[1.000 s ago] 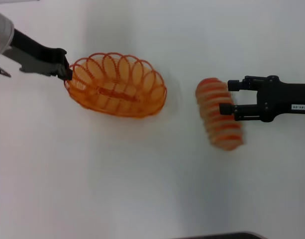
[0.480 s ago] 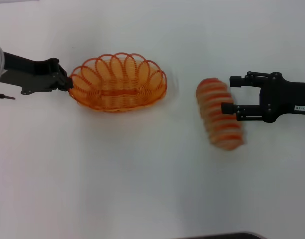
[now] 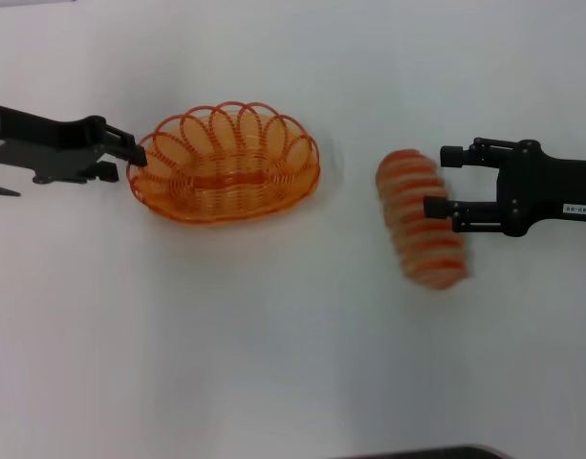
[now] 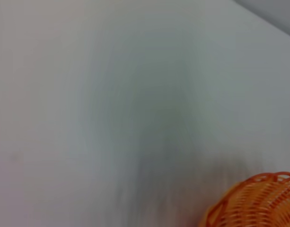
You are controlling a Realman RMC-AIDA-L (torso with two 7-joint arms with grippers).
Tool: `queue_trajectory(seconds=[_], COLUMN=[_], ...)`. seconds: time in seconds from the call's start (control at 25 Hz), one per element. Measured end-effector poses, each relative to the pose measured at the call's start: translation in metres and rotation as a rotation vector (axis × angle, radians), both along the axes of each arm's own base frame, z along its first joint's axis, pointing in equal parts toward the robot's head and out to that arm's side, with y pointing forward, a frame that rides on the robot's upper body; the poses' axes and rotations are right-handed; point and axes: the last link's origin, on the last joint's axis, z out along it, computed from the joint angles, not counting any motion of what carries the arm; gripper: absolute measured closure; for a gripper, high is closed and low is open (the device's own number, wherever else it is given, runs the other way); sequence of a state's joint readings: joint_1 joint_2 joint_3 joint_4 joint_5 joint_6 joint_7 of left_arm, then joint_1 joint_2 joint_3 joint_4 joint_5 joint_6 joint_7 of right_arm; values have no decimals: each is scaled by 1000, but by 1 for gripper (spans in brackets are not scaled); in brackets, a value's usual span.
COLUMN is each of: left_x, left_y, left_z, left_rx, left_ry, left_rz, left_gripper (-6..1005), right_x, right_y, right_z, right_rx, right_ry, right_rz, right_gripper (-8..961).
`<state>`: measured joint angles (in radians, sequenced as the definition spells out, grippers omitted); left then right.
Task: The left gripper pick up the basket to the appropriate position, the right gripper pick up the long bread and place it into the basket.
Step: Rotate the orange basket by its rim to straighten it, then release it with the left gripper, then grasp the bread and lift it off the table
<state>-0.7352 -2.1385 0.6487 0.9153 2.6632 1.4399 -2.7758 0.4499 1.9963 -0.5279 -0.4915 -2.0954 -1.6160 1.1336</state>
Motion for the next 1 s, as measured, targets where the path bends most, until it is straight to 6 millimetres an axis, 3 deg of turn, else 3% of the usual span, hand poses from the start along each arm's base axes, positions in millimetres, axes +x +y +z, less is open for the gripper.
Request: queue_trajectory(seconds=[0.16,0.36,0.6,0.8,1.0], left_x=[-1,-10,-22,-22,-29], left_y=[3,2,-10,-42,-56], left_z=[8,22,35,23,4], left_rx=[28,80,186,236,180], left_ry=[-15,5,-37,-104,-135], left_rz=[-109,-302,-579,-963,-1028], left_gripper=[625,384,353,348,344], right_x=[-3,-6,-7,-8,-9], right_y=[3,12,22,34,45], right_z=[0,0,4,11,19], right_rx=[1,-9,-21,-40,-79], right_ry=[26,49,85,124,162], right_rz=[-25,-90,-197,-331,-456], right_gripper=[129,128,128,129,129])
